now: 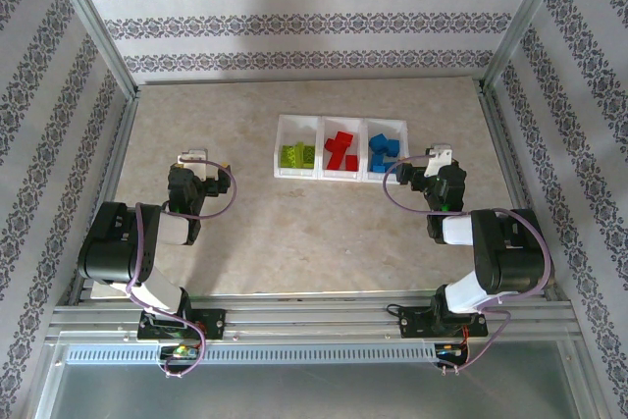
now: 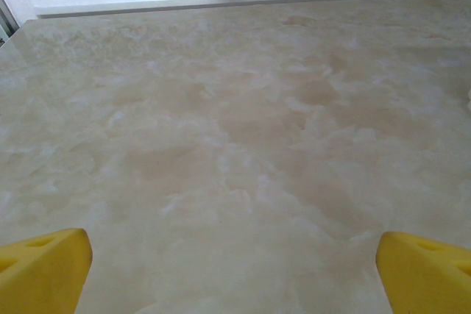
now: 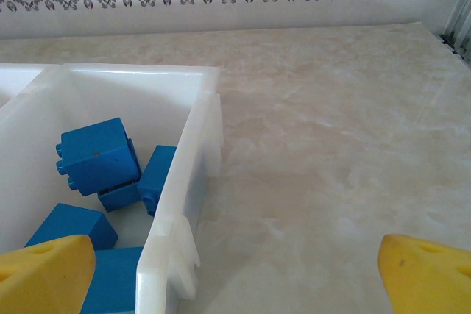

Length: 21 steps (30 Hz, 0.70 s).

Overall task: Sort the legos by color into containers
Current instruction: Reset both arms

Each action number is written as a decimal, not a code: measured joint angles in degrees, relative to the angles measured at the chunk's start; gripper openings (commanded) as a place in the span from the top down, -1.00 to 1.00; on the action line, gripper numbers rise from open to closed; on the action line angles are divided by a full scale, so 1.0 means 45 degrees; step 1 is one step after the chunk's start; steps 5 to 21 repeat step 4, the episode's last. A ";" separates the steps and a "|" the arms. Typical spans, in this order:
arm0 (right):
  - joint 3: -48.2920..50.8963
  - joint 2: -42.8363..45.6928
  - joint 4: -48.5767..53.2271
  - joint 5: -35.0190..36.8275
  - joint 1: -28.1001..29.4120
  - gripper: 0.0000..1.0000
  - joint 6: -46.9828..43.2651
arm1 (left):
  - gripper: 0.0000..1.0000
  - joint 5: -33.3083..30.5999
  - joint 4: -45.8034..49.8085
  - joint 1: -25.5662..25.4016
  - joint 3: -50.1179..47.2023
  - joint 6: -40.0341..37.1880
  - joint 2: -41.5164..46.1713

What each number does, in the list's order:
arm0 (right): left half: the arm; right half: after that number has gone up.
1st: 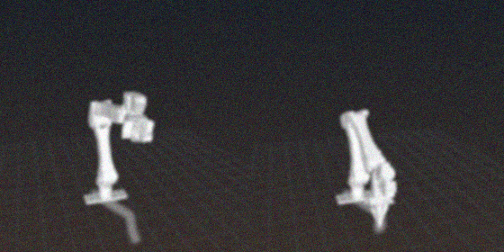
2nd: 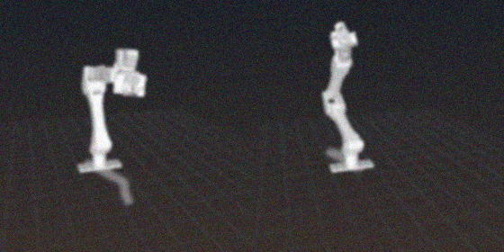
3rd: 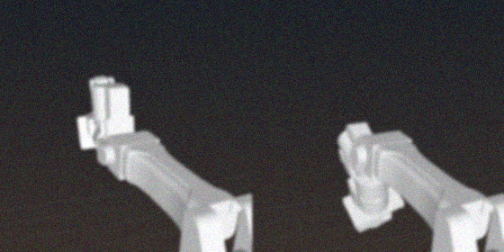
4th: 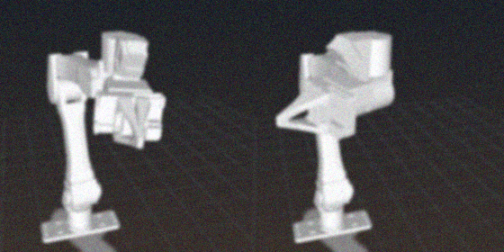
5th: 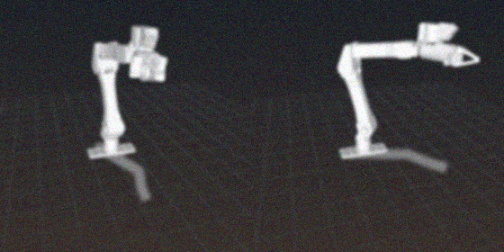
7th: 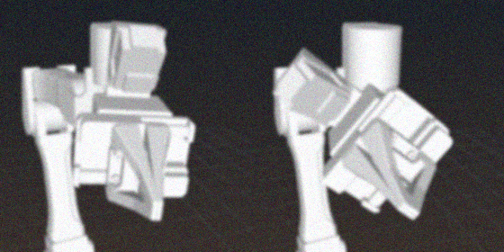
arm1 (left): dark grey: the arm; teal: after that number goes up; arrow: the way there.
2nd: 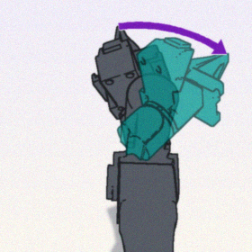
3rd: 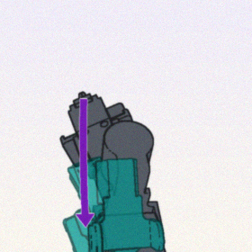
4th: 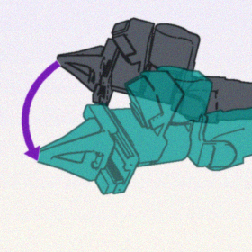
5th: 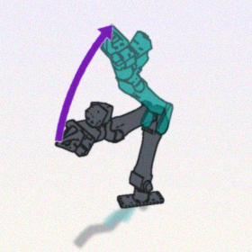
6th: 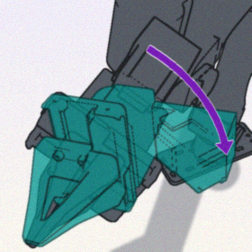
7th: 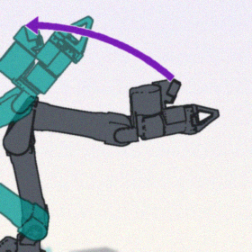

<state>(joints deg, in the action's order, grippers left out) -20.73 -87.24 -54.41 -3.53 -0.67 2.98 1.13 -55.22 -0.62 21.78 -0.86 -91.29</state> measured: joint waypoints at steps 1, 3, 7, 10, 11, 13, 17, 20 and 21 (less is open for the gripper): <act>0.0000 0.0000 0.0000 0.0000 0.0000 -0.97 0.0000 | -0.99 -0.0005 0.0000 0.0000 0.0000 0.0000 0.0000; 0.0000 0.0000 0.0000 0.0000 0.0000 -0.97 0.0000 | -0.99 0.0000 0.0000 0.0000 0.0000 0.0005 0.0000; 0.0000 0.0000 0.0000 -0.0005 0.0000 -0.97 0.0000 | -0.99 -0.0005 0.0000 0.0000 0.0000 0.0000 0.0000; 0.0000 0.0000 0.0000 -0.0005 0.0000 -0.97 0.0000 | -0.99 -0.0005 0.0000 0.0000 0.0000 0.0000 0.0000; 0.0000 0.0000 0.0000 -0.0005 0.0000 -0.97 0.0000 | -0.99 -0.0005 0.0000 0.0000 0.0000 0.0000 0.0000; 0.0000 0.0000 0.0000 -0.0005 0.0000 -0.97 0.0000 | -0.99 -0.0005 0.0000 0.0000 0.0000 0.0000 0.0000; 0.0000 0.0000 0.0000 -0.0005 0.0000 -0.97 0.0000 | -0.99 -0.0005 0.0000 0.0000 0.0000 0.0000 0.0000; 0.0000 0.0000 0.0000 -0.0005 0.0000 -0.97 0.0000 | -0.99 -0.0005 0.0000 0.0000 0.0000 0.0000 0.0000; 0.0000 0.0000 0.0000 -0.0005 0.0000 -0.97 0.0000 | -0.99 -0.0005 0.0000 0.0000 0.0000 0.0000 0.0000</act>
